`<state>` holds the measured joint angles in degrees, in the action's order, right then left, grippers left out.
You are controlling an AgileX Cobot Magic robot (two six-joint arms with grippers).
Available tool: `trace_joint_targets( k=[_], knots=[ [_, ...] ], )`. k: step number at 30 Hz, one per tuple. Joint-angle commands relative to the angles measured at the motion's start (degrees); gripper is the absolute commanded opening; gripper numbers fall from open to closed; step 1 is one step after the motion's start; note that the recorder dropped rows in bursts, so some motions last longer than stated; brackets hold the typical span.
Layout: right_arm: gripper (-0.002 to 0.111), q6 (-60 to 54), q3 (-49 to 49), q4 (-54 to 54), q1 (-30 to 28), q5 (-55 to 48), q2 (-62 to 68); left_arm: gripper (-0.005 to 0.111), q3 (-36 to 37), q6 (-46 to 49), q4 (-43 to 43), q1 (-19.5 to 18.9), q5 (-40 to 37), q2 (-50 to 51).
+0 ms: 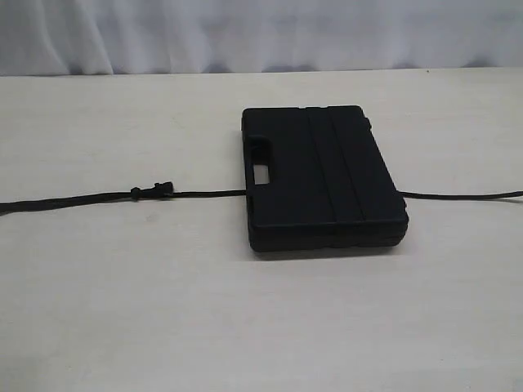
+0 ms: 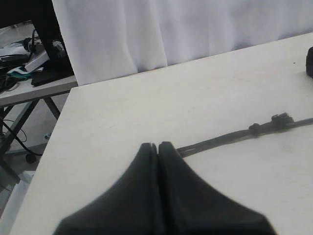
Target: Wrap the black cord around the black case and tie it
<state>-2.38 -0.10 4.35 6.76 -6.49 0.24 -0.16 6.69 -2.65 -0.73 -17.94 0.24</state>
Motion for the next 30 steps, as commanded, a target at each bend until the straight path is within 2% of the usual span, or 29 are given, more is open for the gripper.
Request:
trace_joint_targets(
  k=[1,4,8,11,14,17,21,24,28,29,30],
  knots=[
    [0.004,-0.3,0.1,0.6,-0.1,11.9,-0.2,0.0,0.2,0.0,0.1,0.0,0.3,-0.2],
    [0.004,0.4,0.1,0.5,0.0,22.1,-0.2,0.0,0.2,0.0,0.1,0.0,0.3,-0.2],
    [0.004,13.6,0.1,0.4,0.0,38.7,-0.2,0.0,0.2,0.0,0.1,0.0,0.3,-0.2],
    [0.004,17.7,0.1,0.4,0.0,49.5,-0.2,0.0,0.2,0.0,0.1,0.0,0.3,-0.2],
    [0.004,18.5,-0.2,-0.5,0.0,53.6,-0.2,0.0,0.2,0.0,0.1,0.0,0.3,-0.2],
    [0.004,21.7,-5.5,2.3,0.0,45.7,-0.2,0.0,0.2,0.0,0.1,0.0,0.3,-0.2],
    [0.004,26.6,-17.0,9.5,0.0,20.6,0.4,0.0,0.2,0.0,0.1,0.0,0.3,-0.2],
    [0.005,27.3,-25.5,10.3,0.0,5.0,5.4,0.0,0.2,0.0,0.1,0.0,0.3,-0.2],
    [0.021,25.6,-34.4,9.8,0.0,-7.6,13.9,0.0,0.2,0.0,0.1,0.0,0.3,-0.2],
    [0.034,25.5,-39.4,9.8,0.0,-16.7,19.7,0.0,0.2,0.0,0.1,0.0,0.3,-0.2],
    [0.04,25.0,-41.3,9.8,0.0,-20.0,22.7,0.0,0.2,0.0,0.1,0.0,0.3,-0.2]
  ],
)
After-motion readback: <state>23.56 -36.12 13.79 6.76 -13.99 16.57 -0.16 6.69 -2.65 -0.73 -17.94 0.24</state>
